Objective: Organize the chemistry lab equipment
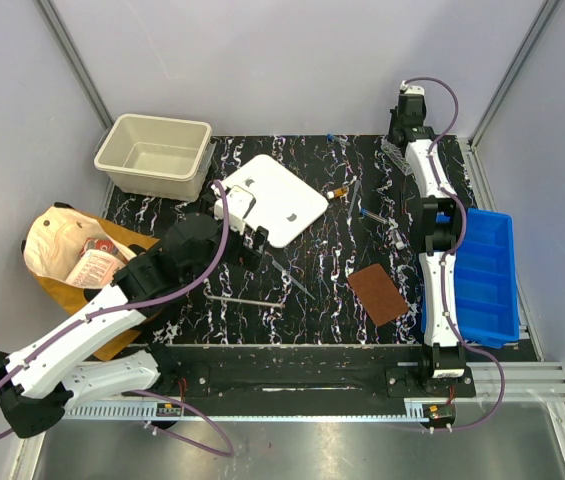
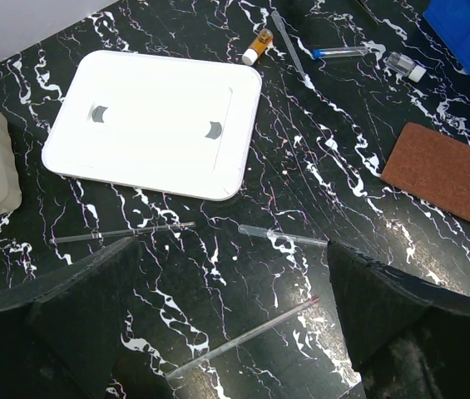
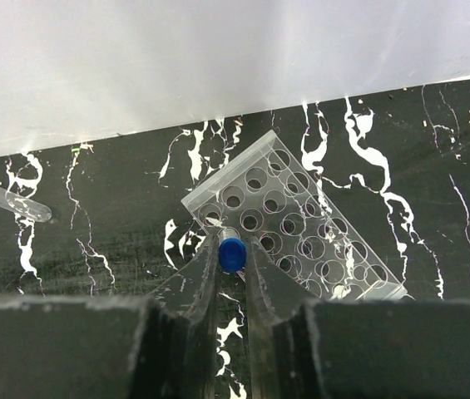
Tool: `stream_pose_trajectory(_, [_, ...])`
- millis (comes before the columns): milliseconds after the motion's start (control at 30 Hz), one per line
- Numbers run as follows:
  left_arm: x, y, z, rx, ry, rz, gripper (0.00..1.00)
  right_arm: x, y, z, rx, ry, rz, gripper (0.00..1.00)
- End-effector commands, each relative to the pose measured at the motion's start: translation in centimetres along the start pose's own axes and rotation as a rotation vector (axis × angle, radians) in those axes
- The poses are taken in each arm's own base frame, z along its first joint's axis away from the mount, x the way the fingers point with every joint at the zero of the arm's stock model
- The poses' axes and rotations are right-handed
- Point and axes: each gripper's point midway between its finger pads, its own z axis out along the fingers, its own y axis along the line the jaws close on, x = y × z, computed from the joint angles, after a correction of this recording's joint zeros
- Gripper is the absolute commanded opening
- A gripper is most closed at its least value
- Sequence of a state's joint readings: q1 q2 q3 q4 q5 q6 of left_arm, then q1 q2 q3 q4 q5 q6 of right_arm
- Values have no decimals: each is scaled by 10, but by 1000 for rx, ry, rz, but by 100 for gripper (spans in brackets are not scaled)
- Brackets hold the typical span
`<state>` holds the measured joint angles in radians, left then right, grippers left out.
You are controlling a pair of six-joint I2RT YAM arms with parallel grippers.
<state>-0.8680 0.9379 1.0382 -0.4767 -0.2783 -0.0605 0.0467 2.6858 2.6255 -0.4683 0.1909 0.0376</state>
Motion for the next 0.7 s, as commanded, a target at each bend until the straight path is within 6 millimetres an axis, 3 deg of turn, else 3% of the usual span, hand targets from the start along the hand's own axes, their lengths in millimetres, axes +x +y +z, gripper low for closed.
stream_pose_trajectory(0, [-14, 7, 1, -30, -56, -21, 99, -22, 6, -1, -15, -73, -8, 20])
stream_pose_trajectory(233, [-15, 7, 1, -30, -57, -25, 99, -13, 6, 5, -16, -57, -20, 24])
stream_pose_trajectory(333, [-14, 7, 2, -27, -52, -24, 99, -13, 6, 6, -16, -57, -21, 31])
stream_pose_trajectory(667, [-13, 8, 3, -30, -49, -28, 99, -22, 5, 3, -15, -80, -19, 35])
